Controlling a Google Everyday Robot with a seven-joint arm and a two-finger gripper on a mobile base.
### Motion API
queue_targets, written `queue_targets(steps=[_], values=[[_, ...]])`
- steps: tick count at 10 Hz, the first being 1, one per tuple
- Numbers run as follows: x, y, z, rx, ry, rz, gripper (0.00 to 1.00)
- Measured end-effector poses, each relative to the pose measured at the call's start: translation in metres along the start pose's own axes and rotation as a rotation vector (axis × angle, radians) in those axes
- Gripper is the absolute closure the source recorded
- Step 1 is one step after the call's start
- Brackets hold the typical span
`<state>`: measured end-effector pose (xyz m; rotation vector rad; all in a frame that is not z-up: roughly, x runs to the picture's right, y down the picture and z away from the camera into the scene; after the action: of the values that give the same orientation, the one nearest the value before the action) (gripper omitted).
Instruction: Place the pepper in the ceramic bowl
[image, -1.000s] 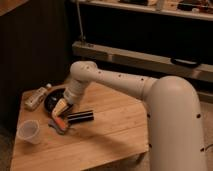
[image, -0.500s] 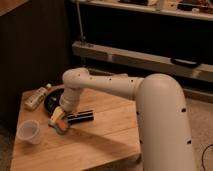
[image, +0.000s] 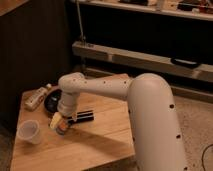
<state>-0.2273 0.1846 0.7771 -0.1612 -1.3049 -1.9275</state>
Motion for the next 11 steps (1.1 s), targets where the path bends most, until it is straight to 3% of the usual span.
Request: queue_targets(steps=[2,4,6,11], values=[[0.001,0.002,0.0,-0.035,0.051,0.013,0.2],[0.0,0.0,-0.006,-0.104,0.132,0.023,0.2],[-0.001,-0.004,-0.007,-0.135,0.175,0.02,0.2],[0.001,-0.012,0.001,-0.127,0.184,0.004,0.2]])
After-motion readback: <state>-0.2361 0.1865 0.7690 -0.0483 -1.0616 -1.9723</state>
